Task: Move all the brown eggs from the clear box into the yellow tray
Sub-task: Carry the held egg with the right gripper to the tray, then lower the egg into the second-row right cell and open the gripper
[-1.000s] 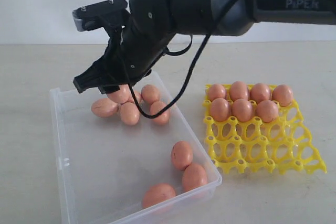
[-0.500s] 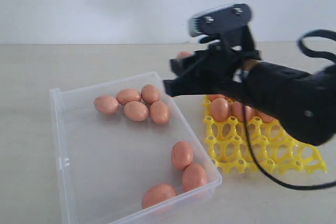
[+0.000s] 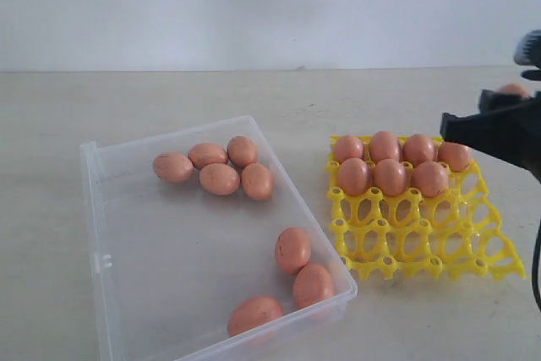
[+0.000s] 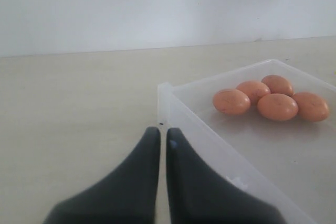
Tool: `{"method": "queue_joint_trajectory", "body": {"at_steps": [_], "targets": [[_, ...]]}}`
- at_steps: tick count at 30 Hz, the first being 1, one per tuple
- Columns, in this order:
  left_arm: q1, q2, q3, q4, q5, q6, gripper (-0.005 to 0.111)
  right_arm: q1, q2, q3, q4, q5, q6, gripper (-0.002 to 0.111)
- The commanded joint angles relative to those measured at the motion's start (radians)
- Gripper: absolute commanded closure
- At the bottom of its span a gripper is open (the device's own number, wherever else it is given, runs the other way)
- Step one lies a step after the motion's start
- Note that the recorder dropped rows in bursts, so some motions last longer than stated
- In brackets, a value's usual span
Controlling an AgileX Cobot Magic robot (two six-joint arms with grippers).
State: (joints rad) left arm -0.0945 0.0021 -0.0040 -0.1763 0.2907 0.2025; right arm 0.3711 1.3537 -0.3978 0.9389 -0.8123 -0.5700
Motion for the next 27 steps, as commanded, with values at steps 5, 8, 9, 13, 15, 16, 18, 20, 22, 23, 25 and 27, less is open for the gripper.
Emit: {"method": "queue_joint_trajectory", "body": {"at_steps": [5, 8, 9, 13, 15, 16, 18, 20, 22, 23, 25, 27], "targets": [[-0.005, -0.002, 0.004, 0.002, -0.007, 0.001, 0.103, -0.141, 0.006, 0.059, -0.167, 0.223, 0.019, 0.109], [-0.005, -0.002, 0.004, 0.002, -0.007, 0.001, 0.103, -0.233, 0.006, 0.057, -0.327, 0.264, 0.105, 0.109], [-0.005, -0.002, 0.004, 0.002, -0.007, 0.001, 0.103, -0.256, 0.006, 0.057, -0.372, 0.264, 0.152, 0.109], [-0.005, -0.002, 0.004, 0.002, -0.007, 0.001, 0.103, -0.358, 0.022, 0.057, -0.702, 0.287, 0.405, 0.109], [-0.005, -0.002, 0.004, 0.002, -0.007, 0.001, 0.103, -0.403, 0.061, 0.036, -0.927, 0.298, 0.597, 0.109], [-0.005, -0.002, 0.004, 0.002, -0.007, 0.001, 0.103, -0.421, 0.079, 0.018, -1.056, 0.306, 0.665, 0.109], [-0.005, -0.002, 0.004, 0.002, -0.007, 0.001, 0.103, -0.448, 0.129, -0.026, -1.316, 0.308, 0.819, 0.109], [-0.005, -0.002, 0.004, 0.002, -0.007, 0.001, 0.103, -0.469, 0.18, -0.075, -1.499, 0.308, 0.955, 0.109], [-0.005, -0.002, 0.004, 0.002, -0.007, 0.001, 0.103, -0.482, 0.217, -0.109, -1.567, 0.308, 1.014, 0.109], [-0.005, -0.002, 0.004, 0.002, -0.007, 0.001, 0.103, -0.482, 0.23, -0.122, -1.567, 0.314, 1.014, 0.109], [-0.005, -0.002, 0.004, 0.002, -0.007, 0.001, 0.103, -0.482, 0.244, -0.142, -1.569, 0.324, 1.012, 0.109], [-0.005, -0.002, 0.004, 0.002, -0.007, 0.001, 0.103, -0.482, 0.248, -0.147, -1.569, 0.322, 1.012, 0.109]]}}
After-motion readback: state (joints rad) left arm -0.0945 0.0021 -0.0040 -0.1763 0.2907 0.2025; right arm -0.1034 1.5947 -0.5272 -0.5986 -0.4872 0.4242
